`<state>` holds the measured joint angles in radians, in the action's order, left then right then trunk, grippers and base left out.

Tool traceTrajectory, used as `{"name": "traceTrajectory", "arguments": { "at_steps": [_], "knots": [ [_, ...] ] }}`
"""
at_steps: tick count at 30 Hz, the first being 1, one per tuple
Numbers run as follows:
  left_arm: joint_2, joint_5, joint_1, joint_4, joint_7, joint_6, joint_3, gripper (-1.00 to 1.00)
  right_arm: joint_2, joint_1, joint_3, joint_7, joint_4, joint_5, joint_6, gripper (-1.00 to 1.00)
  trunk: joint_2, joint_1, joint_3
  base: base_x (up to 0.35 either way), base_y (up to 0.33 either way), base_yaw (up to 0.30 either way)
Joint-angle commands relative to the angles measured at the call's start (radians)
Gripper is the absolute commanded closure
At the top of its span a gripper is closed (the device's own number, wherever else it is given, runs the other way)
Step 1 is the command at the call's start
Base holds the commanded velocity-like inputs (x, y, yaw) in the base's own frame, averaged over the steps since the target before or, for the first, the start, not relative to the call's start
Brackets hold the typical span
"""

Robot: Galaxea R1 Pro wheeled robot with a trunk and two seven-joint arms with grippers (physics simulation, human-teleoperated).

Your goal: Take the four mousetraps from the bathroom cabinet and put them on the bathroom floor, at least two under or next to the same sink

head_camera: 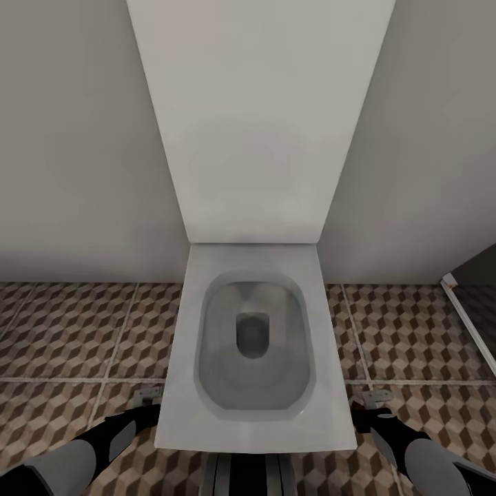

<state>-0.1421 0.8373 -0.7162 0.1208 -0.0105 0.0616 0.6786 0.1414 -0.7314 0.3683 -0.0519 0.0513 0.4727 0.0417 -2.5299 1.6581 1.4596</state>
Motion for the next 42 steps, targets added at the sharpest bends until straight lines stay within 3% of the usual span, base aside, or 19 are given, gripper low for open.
{"name": "traceTrajectory", "arguments": {
  "at_steps": [1,7,8,9,42],
  "knots": [
    [-0.001,0.003,0.000,0.001,-0.002,0.004,0.004,1.00,0.000,0.000,0.007,-0.002,0.001,0.010,0.004,1.00,0.000,0.000,0.001,0.000,0.000,0.000],
    [-0.001,0.003,0.000,0.001,-0.002,0.004,0.004,1.00,0.000,0.000,0.007,-0.002,0.001,0.010,0.004,1.00,0.000,0.000,0.001,0.000,0.000,0.000],
    [-0.001,0.004,0.000,0.001,-0.002,0.004,0.004,-1.00,0.000,0.000,0.007,-0.002,0.001,0.010,0.004,1.00,0.000,0.000,0.001,0.000,0.000,0.000],
    [-0.001,0.004,0.000,0.001,-0.002,0.004,0.004,-1.00,0.000,0.000,0.007,-0.002,0.001,0.010,0.004,-1.00,0.000,0.000,0.001,0.000,0.000,0.000],
    [-0.001,0.004,0.000,0.002,-0.002,-0.010,0.003,-1.00,0.000,0.000,0.006,-0.002,0.001,0.011,0.003,-1.00,0.000,0.000,0.001,0.000,0.000,0.000]
  ]
}}
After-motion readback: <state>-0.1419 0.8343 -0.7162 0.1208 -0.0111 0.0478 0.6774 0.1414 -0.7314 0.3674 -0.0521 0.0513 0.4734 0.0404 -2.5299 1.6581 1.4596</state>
